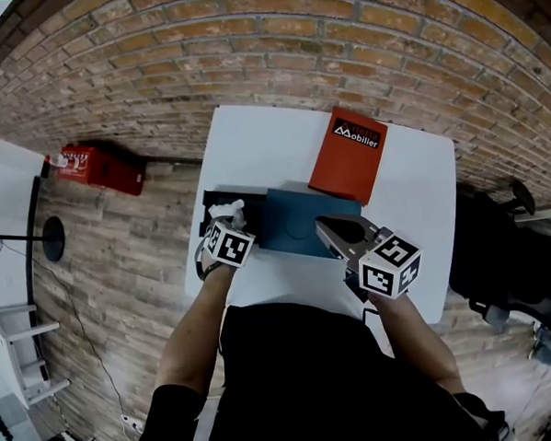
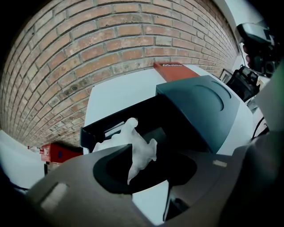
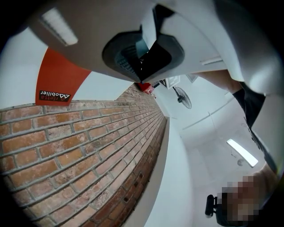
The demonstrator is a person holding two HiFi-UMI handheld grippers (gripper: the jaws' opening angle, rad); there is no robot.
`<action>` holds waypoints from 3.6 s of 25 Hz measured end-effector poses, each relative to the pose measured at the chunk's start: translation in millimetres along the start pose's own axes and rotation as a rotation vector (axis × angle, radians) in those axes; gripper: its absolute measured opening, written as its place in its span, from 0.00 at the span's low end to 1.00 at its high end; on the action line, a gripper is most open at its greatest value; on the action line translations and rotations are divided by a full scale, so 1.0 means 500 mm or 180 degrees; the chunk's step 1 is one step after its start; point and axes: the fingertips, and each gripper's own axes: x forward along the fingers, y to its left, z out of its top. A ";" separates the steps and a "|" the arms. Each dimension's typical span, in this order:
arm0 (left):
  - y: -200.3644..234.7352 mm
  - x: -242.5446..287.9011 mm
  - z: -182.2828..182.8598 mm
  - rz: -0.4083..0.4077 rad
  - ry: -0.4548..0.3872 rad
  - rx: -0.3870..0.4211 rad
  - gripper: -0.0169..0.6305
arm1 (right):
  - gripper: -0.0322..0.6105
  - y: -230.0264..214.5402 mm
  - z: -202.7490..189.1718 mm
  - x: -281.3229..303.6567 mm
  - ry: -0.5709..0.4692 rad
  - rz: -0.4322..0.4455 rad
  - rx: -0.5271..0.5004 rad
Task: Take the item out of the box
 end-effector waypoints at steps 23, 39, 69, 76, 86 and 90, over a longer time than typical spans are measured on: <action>-0.011 -0.290 0.089 0.0270 -0.1223 -0.0201 0.15 | 0.05 0.123 -0.031 -0.008 0.0018 0.0322 -0.0100; 0.107 -0.553 0.061 0.0289 -0.2151 -0.0388 0.15 | 0.05 0.249 0.079 0.105 -0.0292 0.0359 -0.0481; 0.204 -0.787 0.051 0.0197 -0.3288 -0.0443 0.14 | 0.05 0.399 0.199 0.106 -0.0674 0.0363 -0.1321; 0.186 -0.774 0.055 0.0153 -0.3265 -0.0473 0.14 | 0.05 0.396 0.193 0.111 -0.0704 0.0313 -0.1303; 0.180 -0.733 0.043 0.0121 -0.3133 -0.0530 0.14 | 0.05 0.392 0.173 0.115 -0.0669 0.0393 -0.1210; 0.181 -0.725 0.041 0.0126 -0.3103 -0.0563 0.14 | 0.05 0.384 0.169 0.118 -0.0657 0.0408 -0.1169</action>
